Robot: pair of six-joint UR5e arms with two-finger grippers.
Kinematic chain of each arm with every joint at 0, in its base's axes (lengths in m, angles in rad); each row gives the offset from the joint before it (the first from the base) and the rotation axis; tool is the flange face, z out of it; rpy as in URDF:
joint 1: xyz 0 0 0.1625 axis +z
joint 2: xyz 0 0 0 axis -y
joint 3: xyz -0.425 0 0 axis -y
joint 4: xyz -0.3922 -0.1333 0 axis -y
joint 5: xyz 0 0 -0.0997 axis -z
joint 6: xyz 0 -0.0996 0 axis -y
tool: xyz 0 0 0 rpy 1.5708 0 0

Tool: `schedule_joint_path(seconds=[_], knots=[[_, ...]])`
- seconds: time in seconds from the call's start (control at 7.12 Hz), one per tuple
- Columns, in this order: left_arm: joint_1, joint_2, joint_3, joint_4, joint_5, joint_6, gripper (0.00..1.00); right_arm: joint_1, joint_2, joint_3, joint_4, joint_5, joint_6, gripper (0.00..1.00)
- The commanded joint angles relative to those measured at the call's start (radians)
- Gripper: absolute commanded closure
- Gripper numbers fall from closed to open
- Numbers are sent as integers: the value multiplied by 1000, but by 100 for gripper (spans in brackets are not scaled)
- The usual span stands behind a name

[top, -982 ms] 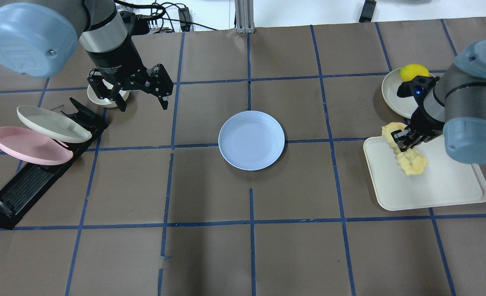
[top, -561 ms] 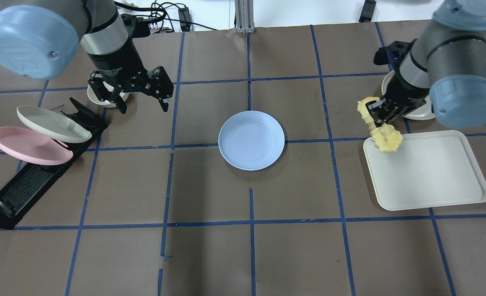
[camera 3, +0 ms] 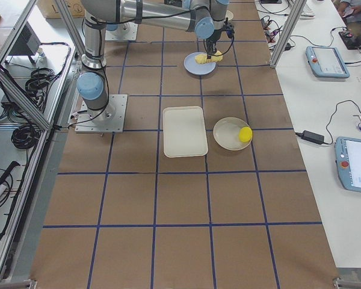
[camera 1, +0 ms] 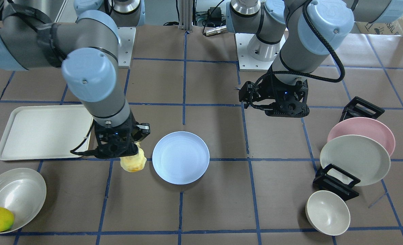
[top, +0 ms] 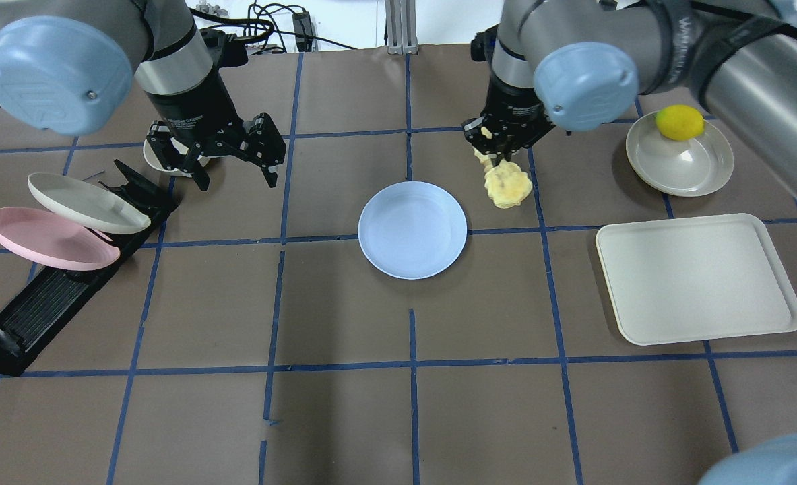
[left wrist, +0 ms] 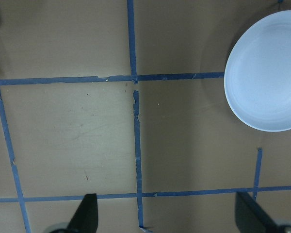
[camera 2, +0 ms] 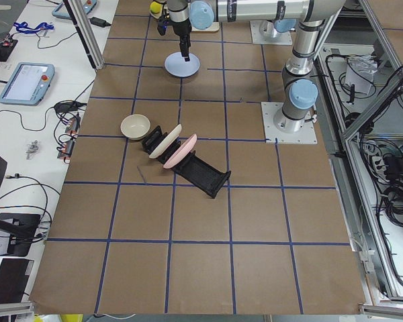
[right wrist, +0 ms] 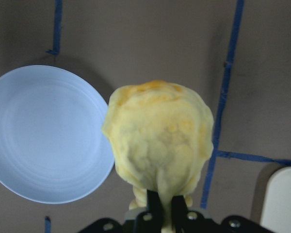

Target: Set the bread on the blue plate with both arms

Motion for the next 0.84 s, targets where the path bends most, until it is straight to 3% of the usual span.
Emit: schedule_joint_path(seconds=[0.0,0.56,0.7], knots=[[0,-3,2,0,0,-1,0,96,79,-33,-4,1,139,91],[0,-3,5,2,0,-3,0,181,175,-16,-35,4,139,87],[0,-3,3,2,0,-3,0,192,177,-10,-35,-2,137,72]])
